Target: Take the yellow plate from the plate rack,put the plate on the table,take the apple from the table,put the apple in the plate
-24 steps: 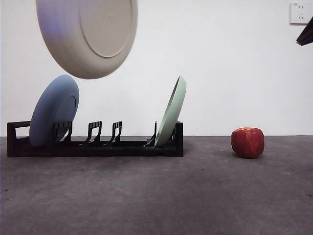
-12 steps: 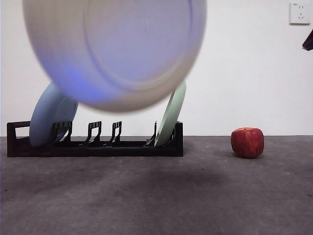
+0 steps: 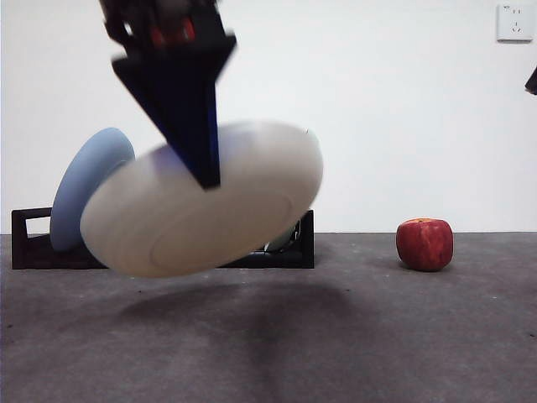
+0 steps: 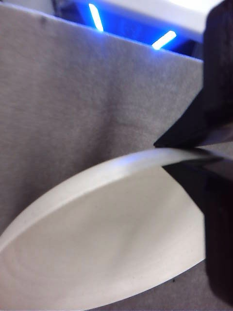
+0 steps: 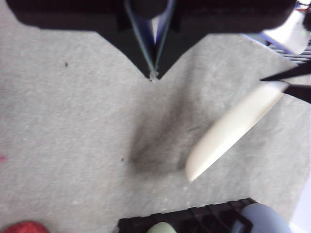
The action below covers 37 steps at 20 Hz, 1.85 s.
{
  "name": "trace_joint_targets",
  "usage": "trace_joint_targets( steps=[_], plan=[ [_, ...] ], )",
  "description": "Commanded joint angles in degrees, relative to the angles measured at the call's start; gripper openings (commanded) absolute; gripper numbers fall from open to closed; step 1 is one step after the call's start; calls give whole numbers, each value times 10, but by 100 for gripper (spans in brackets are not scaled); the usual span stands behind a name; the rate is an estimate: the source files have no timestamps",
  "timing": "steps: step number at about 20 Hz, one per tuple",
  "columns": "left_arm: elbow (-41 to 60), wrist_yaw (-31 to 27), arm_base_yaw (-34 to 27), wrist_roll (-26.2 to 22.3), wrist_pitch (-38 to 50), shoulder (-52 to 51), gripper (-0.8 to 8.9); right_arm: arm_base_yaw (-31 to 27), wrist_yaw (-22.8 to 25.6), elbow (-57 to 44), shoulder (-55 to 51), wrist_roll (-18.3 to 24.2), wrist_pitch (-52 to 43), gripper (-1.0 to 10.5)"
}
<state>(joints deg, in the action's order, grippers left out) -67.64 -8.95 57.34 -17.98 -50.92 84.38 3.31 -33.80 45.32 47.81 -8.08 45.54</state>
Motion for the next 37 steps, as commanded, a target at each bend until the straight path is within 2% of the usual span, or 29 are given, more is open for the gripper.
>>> trace_joint_targets(
  steps=[1, 3, 7, 13, 17, 19, 20, 21, 22, 23, 28, 31, 32, 34, 35, 36, 37],
  plan=[
    [5, -14, 22, -5, 21, 25, -7, 1, 4, 3, 0, 13, -2, -1],
    [5, -27, 40, -3, 24, 46, -7, 1, 4, 3, 0, 13, -1, -1],
    [5, -105, 69, 5, 18, 82, -7, 1, 4, 3, 0, 19, -1, -1],
    [5, -103, 71, 14, 10, 85, -4, 1, 4, 3, 0, 21, 5, -1],
    [5, -69, 71, 12, 11, 85, 20, 1, 4, 3, 0, 23, 12, -1],
    [5, -61, 71, 16, 11, 85, 279, 1, 4, 3, 0, 23, 13, -1],
    [5, -61, 71, 23, 11, 85, 475, 1, 4, 3, 0, 23, 14, -1],
    [5, -61, 71, 26, 11, 85, 617, 1, 4, 3, 0, 23, 18, -1],
    [5, -61, 71, 26, 10, 85, 712, 1, 4, 3, 0, 23, 25, -1],
    [5, -61, 71, 26, 9, 85, 730, 1, 4, 3, 0, 23, 30, -1],
    [-17, -58, 71, 42, -24, 85, 727, 1, 4, 3, 0, 22, 47, -1],
    [-53, -59, 71, 83, -83, 85, 708, 1, 8, 5, 0, 11, 37, -1],
    [-70, -58, 71, 97, -108, 84, 610, 1, 24, 8, 1, 0, 36, 0],
    [-104, -59, 71, 121, -154, 76, 279, 1, 54, 23, 13, -5, 37, 2],
    [-122, -58, 71, 137, -172, 68, 78, 1, 64, 36, 25, -5, 37, 2],
    [-134, -56, 71, 148, -182, 59, -26, 1, 67, 49, 36, -4, 38, 2],
    [-144, -54, 71, 161, -185, 44, -3, 1, 72, 68, 53, -5, 38, 3]
  ],
)
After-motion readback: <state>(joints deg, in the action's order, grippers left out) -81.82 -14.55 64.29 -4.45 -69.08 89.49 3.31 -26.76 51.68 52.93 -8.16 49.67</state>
